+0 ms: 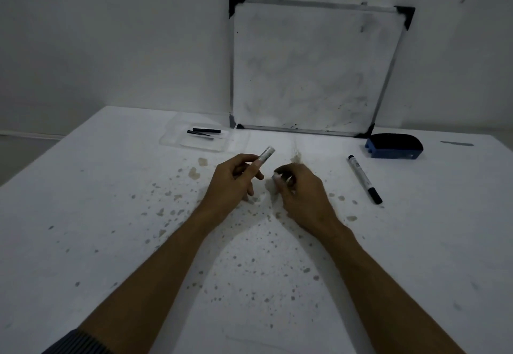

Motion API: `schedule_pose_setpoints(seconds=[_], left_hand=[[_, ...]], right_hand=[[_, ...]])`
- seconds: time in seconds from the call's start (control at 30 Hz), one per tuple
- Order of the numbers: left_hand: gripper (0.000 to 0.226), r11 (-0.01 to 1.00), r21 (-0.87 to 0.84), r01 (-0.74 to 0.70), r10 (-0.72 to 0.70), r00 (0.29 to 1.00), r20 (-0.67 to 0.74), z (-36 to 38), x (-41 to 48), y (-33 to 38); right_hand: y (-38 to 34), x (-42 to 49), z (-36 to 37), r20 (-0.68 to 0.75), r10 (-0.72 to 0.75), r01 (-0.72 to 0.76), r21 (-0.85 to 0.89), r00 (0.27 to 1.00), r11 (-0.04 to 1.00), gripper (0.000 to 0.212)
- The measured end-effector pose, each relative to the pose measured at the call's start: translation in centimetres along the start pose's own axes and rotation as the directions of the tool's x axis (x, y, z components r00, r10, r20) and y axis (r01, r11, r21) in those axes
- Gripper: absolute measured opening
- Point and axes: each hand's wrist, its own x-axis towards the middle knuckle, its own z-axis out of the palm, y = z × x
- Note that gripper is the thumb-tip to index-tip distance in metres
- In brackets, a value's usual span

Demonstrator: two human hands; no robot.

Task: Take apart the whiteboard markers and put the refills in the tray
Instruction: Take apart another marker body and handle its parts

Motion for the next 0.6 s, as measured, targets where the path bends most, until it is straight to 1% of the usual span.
schedule_pose_setpoints(seconds=[0.07, 0.1, 0.13, 0.2, 0.27, 0.3, 0.33, 0.4, 0.53, 0.6], left_hand=[[0.023, 1.0, -0.012, 0.022, -0.021, 0.997, 0.068, 0.0, -0.2, 0.3], [0.024, 0.999, -0.013, 0.03, -0.029, 0.995, 0.095, 0.1, -0.3, 0.3], [0.024, 1.0, -0.004, 0.03, -0.029, 0.993, 0.116, 0.2, -0.4, 0.3], [0.024, 0.999, 0.035, 0.007, -0.012, 0.989, 0.145, 0.3, -0.5, 0.2], [0.024, 0.997, 0.073, -0.027, 0.015, 0.986, 0.163, 0.4, -0.7, 0.1], [0.024, 0.995, 0.088, -0.04, 0.024, 0.985, 0.17, 0.5, -0.7, 0.0], [0.024, 0.994, 0.098, -0.05, 0.032, 0.984, 0.176, 0.5, -0.9, 0.1], [0.023, 0.99, 0.119, -0.077, 0.054, 0.982, 0.181, 0.7, -1.1, 0.1], [0.024, 0.977, 0.176, -0.119, 0.086, 0.979, 0.185, 0.9, -1.3, -0.2], [0.024, 0.966, 0.225, -0.126, 0.086, 0.98, 0.178, 0.8, -1.3, -0.3]], right_hand=[[0.0, 0.0, -1.1, -0.044, 0.115, -0.105, 0.188, 0.992, 0.977, 0.029], [0.2, 0.1, -1.7, -0.037, 0.173, -0.152, 0.318, 0.984, 0.936, 0.03], [0.4, 0.1, -2.3, -0.017, 0.228, -0.195, 0.459, 0.974, 0.867, 0.029], [0.7, 0.1, -3.3, 0.053, 0.322, -0.267, 0.69, 0.945, 0.672, 0.026], [1.0, 0.1, -3.8, 0.128, 0.367, -0.308, 0.817, 0.921, 0.488, 0.025], [1.1, 0.1, -3.9, 0.155, 0.375, -0.323, 0.838, 0.914, 0.439, 0.025], [1.2, 0.1, -3.9, 0.171, 0.375, -0.332, 0.842, 0.911, 0.425, 0.025], [1.3, 0.0, -3.9, 0.173, 0.362, -0.335, 0.826, 0.916, 0.453, 0.025], [1.2, -0.1, -3.7, 0.131, 0.34, -0.307, 0.783, 0.931, 0.541, 0.024], [1.1, -0.3, -3.7, 0.081, 0.323, -0.277, 0.729, 0.943, 0.625, 0.023]])
